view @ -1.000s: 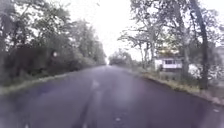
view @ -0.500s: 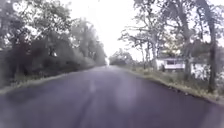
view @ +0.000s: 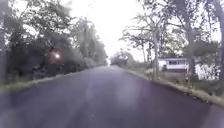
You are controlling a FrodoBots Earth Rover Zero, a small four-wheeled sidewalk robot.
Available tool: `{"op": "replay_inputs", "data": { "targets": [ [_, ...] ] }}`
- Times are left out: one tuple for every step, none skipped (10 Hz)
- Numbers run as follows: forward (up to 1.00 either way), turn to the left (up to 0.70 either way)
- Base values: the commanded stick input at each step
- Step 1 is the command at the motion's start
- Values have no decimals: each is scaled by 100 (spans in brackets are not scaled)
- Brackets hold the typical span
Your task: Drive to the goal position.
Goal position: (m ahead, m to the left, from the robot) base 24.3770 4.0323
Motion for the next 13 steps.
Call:
{"op": "replay_inputs", "data": {
  "targets": [
    [100,0],
    [100,0],
    [100,0],
    [100,0],
    [100,0],
    [100,0],
    [100,0],
    [100,0],
    [100,0],
    [100,0],
    [100,0],
    [100,0],
    [100,0]
  ]
}}
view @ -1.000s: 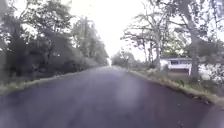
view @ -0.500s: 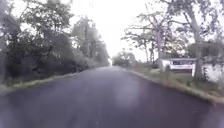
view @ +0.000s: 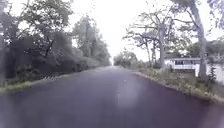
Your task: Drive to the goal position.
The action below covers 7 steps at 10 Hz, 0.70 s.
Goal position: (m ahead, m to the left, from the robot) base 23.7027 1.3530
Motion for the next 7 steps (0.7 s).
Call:
{"op": "replay_inputs", "data": {
  "targets": [
    [100,0],
    [100,0],
    [100,0],
    [100,0],
    [100,0],
    [100,0],
    [100,0]
  ]
}}
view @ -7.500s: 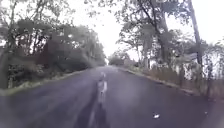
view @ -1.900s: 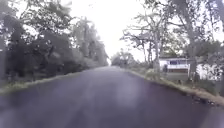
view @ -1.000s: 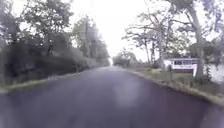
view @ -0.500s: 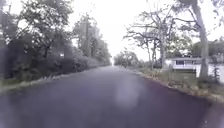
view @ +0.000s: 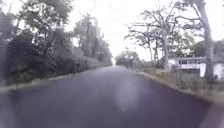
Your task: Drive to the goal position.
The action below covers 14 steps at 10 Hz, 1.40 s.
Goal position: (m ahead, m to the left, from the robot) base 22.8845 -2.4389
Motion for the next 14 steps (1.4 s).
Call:
{"op": "replay_inputs", "data": {
  "targets": [
    [100,0],
    [100,0],
    [100,0],
    [100,0],
    [100,0],
    [100,0],
    [100,0],
    [100,0],
    [100,0],
    [100,0],
    [100,-13],
    [100,-33],
    [100,-39],
    [100,-39]
  ]
}}
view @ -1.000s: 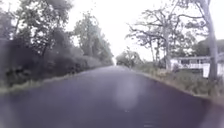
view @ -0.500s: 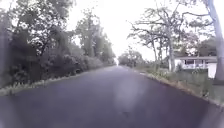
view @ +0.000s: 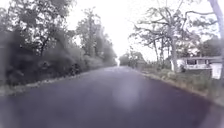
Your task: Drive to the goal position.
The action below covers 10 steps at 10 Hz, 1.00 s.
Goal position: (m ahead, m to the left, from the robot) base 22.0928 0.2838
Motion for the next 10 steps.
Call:
{"op": "replay_inputs", "data": {
  "targets": [
    [100,-38],
    [100,-11],
    [100,0],
    [100,0],
    [100,0],
    [100,0],
    [100,0],
    [100,0],
    [100,0],
    [100,0]
  ]
}}
